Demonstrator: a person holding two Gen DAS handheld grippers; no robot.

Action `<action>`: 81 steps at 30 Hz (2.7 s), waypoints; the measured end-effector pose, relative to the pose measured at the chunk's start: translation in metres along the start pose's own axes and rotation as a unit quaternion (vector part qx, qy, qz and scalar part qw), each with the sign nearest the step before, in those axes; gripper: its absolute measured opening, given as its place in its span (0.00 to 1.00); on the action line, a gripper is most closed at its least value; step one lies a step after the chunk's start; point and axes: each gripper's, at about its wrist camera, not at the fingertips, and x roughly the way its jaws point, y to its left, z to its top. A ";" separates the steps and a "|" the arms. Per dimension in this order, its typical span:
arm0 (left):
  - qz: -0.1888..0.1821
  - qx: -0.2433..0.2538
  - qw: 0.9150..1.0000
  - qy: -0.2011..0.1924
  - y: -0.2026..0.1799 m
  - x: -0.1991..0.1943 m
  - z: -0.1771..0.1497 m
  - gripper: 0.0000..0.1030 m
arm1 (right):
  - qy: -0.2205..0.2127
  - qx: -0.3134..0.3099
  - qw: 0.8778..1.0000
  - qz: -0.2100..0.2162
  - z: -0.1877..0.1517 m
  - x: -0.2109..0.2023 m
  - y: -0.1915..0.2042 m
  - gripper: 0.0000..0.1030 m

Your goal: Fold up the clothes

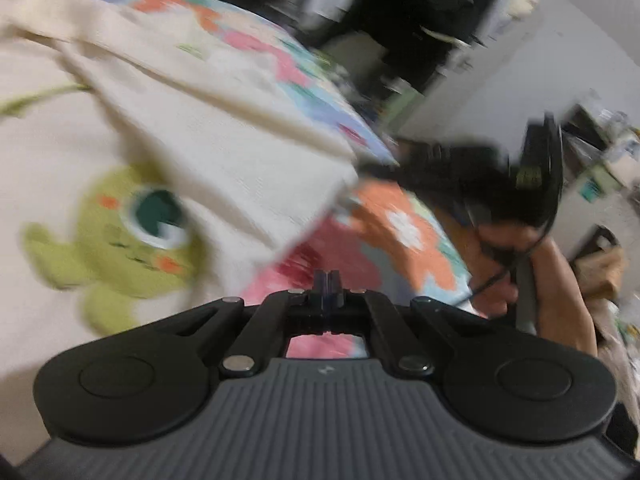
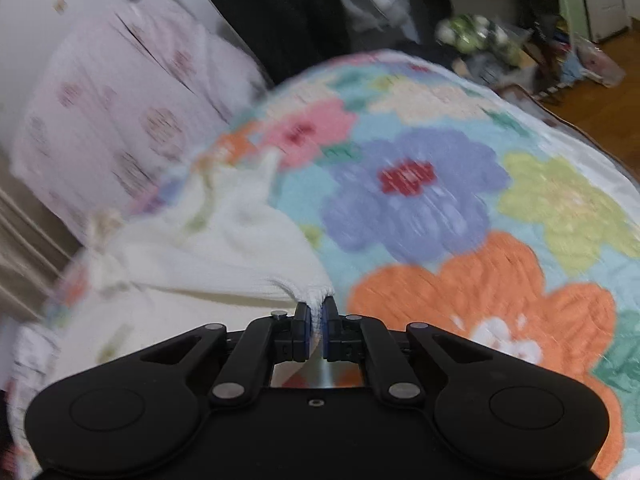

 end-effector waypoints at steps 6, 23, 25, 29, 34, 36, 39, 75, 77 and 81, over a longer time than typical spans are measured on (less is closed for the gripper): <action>0.080 -0.010 0.996 -0.024 0.016 -0.009 0.015 0.48 | 0.001 0.012 1.000 0.008 0.002 0.003 -0.005 0.06; 0.016 -0.052 0.999 0.005 0.005 0.001 -0.007 0.05 | -0.024 0.048 0.998 0.041 0.005 -0.021 -0.019 0.04; 0.041 -0.056 0.997 0.036 0.005 0.021 -0.015 0.05 | 0.009 0.012 0.999 -0.034 0.001 -0.002 -0.014 0.04; 0.077 -0.054 0.994 0.054 0.006 0.041 -0.024 0.06 | 0.021 -0.023 0.996 -0.086 0.000 0.005 -0.010 0.01; 0.063 -0.069 0.994 0.050 0.008 0.015 -0.017 0.20 | -0.037 -0.039 0.997 -0.054 0.003 -0.023 0.001 0.10; 0.076 -0.061 0.995 0.038 0.011 -0.004 -0.010 0.58 | -0.024 -0.045 0.999 0.007 0.003 -0.020 0.011 0.19; 0.106 -0.042 0.993 0.013 0.017 -0.035 0.002 0.60 | 0.021 -0.051 0.993 0.103 0.003 -0.005 0.032 0.42; 0.107 -0.193 0.975 -0.027 0.238 0.030 0.272 0.07 | 0.011 -0.116 0.985 0.127 0.021 0.150 0.141 0.50; 0.123 -0.207 0.970 -0.017 0.242 0.040 0.282 0.08 | 0.010 -0.159 0.981 0.111 0.019 0.153 0.152 0.50; 0.142 -0.194 0.970 -0.041 0.239 0.044 0.299 0.11 | -0.005 -0.226 0.972 0.064 0.018 0.158 0.169 0.48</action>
